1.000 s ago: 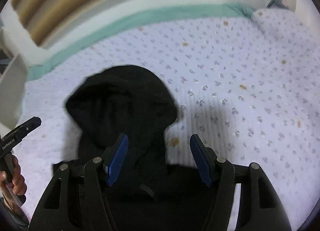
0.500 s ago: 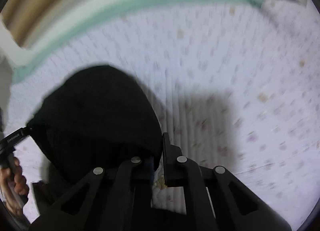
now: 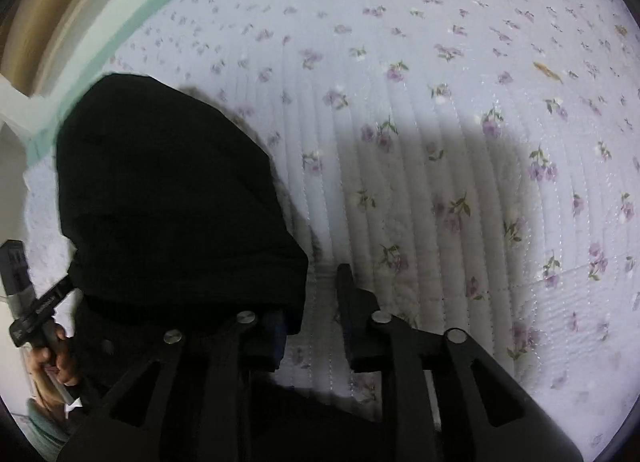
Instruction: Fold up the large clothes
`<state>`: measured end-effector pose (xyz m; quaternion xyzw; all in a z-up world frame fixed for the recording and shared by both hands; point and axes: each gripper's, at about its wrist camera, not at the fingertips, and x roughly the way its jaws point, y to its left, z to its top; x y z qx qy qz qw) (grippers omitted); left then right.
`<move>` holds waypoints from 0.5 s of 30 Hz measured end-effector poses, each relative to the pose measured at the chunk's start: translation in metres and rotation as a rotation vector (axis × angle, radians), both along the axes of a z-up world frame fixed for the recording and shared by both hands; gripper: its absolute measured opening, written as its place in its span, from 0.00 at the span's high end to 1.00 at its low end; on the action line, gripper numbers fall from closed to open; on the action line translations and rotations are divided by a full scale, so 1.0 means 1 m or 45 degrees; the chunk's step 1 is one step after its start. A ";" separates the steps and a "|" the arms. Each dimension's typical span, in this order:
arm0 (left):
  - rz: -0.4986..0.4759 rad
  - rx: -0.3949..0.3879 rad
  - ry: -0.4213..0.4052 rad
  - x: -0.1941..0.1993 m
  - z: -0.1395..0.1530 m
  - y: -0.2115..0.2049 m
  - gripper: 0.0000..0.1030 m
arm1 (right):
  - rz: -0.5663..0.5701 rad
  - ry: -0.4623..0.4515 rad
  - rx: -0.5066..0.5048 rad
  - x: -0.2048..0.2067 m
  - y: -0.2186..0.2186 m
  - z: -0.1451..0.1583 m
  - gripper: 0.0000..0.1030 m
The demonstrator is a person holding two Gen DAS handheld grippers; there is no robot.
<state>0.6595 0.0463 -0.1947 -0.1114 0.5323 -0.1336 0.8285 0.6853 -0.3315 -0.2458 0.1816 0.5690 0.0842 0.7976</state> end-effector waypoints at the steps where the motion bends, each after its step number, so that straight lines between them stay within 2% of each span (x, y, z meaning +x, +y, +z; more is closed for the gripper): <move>1: 0.000 -0.001 -0.008 -0.002 0.006 0.003 0.64 | 0.008 -0.009 -0.026 -0.003 -0.001 0.007 0.65; 2: -0.004 0.003 -0.024 -0.007 0.013 0.004 0.64 | 0.023 -0.016 -0.051 -0.007 -0.002 0.011 0.57; 3: -0.017 0.008 -0.043 -0.015 0.022 0.005 0.64 | 0.038 -0.020 -0.076 -0.010 -0.003 0.016 0.53; 5: -0.054 0.053 -0.070 -0.030 0.038 0.006 0.64 | 0.088 -0.035 -0.109 -0.024 -0.005 0.028 0.52; 7: -0.086 0.157 -0.080 -0.046 0.050 0.006 0.64 | 0.153 -0.023 -0.085 -0.041 -0.006 0.042 0.52; 8: -0.099 0.178 -0.077 -0.048 0.055 0.010 0.64 | 0.179 -0.023 -0.077 -0.046 -0.006 0.048 0.52; 10: -0.125 0.139 -0.090 -0.050 0.072 0.010 0.64 | 0.248 -0.077 -0.096 -0.055 -0.001 0.071 0.52; 12: -0.126 0.065 -0.163 -0.041 0.096 0.008 0.64 | 0.292 -0.160 -0.173 -0.051 0.007 0.099 0.52; 13: -0.135 0.013 -0.212 -0.037 0.108 0.002 0.63 | 0.292 -0.192 -0.169 -0.049 0.009 0.110 0.52; 14: -0.153 -0.058 -0.264 -0.028 0.120 -0.007 0.57 | 0.292 -0.236 -0.129 -0.043 0.013 0.123 0.51; 15: -0.160 -0.100 -0.287 -0.019 0.124 -0.017 0.44 | 0.297 -0.286 -0.064 -0.037 0.015 0.134 0.49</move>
